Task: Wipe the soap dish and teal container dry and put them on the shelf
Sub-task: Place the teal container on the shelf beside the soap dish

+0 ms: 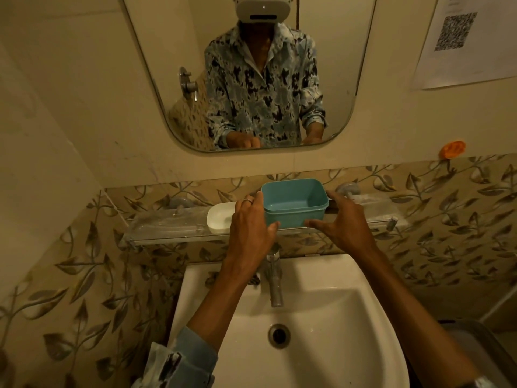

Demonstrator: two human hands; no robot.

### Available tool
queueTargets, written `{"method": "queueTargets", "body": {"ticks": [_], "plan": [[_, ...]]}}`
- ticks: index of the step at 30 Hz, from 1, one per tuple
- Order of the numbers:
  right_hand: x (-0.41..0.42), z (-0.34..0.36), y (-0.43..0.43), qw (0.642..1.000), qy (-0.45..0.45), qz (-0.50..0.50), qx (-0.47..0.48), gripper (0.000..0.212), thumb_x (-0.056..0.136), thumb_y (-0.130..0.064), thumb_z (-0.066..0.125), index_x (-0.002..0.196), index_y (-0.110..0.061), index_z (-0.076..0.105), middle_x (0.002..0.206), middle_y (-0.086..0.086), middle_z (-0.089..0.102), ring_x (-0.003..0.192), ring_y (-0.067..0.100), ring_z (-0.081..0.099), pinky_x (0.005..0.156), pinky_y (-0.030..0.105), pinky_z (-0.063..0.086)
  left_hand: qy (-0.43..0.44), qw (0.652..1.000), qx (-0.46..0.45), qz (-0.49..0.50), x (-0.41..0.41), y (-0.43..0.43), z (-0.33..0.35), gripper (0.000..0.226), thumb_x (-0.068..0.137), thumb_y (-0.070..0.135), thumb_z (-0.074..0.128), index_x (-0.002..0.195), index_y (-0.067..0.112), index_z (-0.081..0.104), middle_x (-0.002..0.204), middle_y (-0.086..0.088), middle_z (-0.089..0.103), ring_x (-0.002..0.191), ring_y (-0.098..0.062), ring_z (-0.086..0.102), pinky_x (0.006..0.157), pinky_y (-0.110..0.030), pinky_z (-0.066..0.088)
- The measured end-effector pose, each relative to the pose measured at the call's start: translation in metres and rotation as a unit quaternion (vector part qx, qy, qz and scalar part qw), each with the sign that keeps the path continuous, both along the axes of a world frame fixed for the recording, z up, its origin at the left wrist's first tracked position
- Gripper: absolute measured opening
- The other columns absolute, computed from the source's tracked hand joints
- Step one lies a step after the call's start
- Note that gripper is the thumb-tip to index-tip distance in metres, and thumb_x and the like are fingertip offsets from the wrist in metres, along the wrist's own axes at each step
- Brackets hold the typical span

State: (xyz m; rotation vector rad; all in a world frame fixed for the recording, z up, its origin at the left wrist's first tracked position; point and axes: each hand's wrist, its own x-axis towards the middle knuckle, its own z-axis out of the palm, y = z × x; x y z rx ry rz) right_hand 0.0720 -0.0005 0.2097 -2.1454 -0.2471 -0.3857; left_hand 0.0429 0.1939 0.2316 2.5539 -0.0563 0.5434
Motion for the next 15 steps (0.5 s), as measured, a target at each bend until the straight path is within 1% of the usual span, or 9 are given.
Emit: {"method": "queueTargets", "body": {"ticks": [3,6,8,11,13,14,15], "plan": [[-0.002,-0.001,-0.003,1.000,-0.005,0.006,-0.007,0.078,0.063,-0.020,0.087,0.132,-0.013,0.053,0.120,0.006,0.067,0.089,-0.002,0.056,0.064,-0.006,0.040,0.000,1.000,-0.004,-0.004,0.000,0.000,-0.001,0.071,0.077,0.027,0.074,0.137,0.014,0.041,0.130,-0.006,0.053,0.124,-0.022,0.041,0.101,-0.035,0.038],[-0.005,-0.002,-0.006,1.000,-0.011,0.010,-0.004,0.075,0.064,-0.020,0.087,0.131,-0.014,0.054,0.119,0.003,0.067,0.094,0.001,0.059,0.065,-0.004,0.042,0.004,1.000,-0.008,-0.010,0.000,-0.001,-0.002,0.072,0.077,0.026,0.074,0.139,0.014,0.040,0.131,-0.006,0.053,0.123,-0.022,0.041,0.102,-0.035,0.038],[-0.007,-0.003,-0.007,1.000,-0.015,0.012,0.003,0.074,0.064,-0.018,0.087,0.130,-0.015,0.055,0.116,-0.002,0.067,0.094,0.000,0.060,0.068,-0.004,0.042,0.006,1.000,-0.019,-0.014,0.000,-0.001,-0.003,0.073,0.077,0.026,0.074,0.140,0.015,0.039,0.132,-0.007,0.052,0.123,-0.022,0.042,0.101,-0.034,0.038],[-0.011,-0.004,-0.008,1.000,-0.017,0.009,0.019,0.072,0.065,-0.016,0.086,0.130,-0.015,0.055,0.109,-0.011,0.062,0.089,-0.013,0.056,0.069,-0.003,0.043,0.006,0.999,-0.030,-0.026,-0.003,0.001,-0.006,0.073,0.077,0.025,0.074,0.140,0.016,0.039,0.131,-0.006,0.053,0.121,-0.021,0.043,0.098,-0.031,0.038],[-0.014,-0.005,-0.009,1.000,-0.020,0.005,0.019,0.070,0.066,-0.016,0.086,0.129,-0.014,0.056,0.110,-0.008,0.064,0.089,-0.017,0.055,0.069,-0.004,0.041,0.001,0.999,-0.036,-0.035,-0.006,0.001,-0.006,0.073,0.077,0.022,0.074,0.141,0.017,0.039,0.130,-0.006,0.053,0.121,-0.021,0.043,0.097,-0.029,0.038],[-0.015,-0.004,-0.009,1.000,-0.023,0.002,0.016,0.070,0.066,-0.016,0.085,0.129,-0.014,0.056,0.112,-0.006,0.066,0.090,-0.015,0.056,0.070,-0.004,0.042,-0.005,0.999,-0.039,-0.035,-0.009,0.001,-0.006,0.073,0.078,0.020,0.074,0.141,0.016,0.039,0.130,-0.006,0.054,0.121,-0.021,0.043,0.096,-0.028,0.037],[-0.017,-0.003,-0.008,1.000,-0.026,-0.001,0.013,0.069,0.066,-0.017,0.085,0.129,-0.015,0.056,0.115,-0.003,0.067,0.093,-0.010,0.058,0.073,0.000,0.044,-0.017,0.998,-0.044,-0.031,-0.012,0.002,-0.005,0.072,0.078,0.018,0.074,0.141,0.016,0.040,0.129,-0.006,0.054,0.120,-0.021,0.044,0.096,-0.028,0.037]]}}
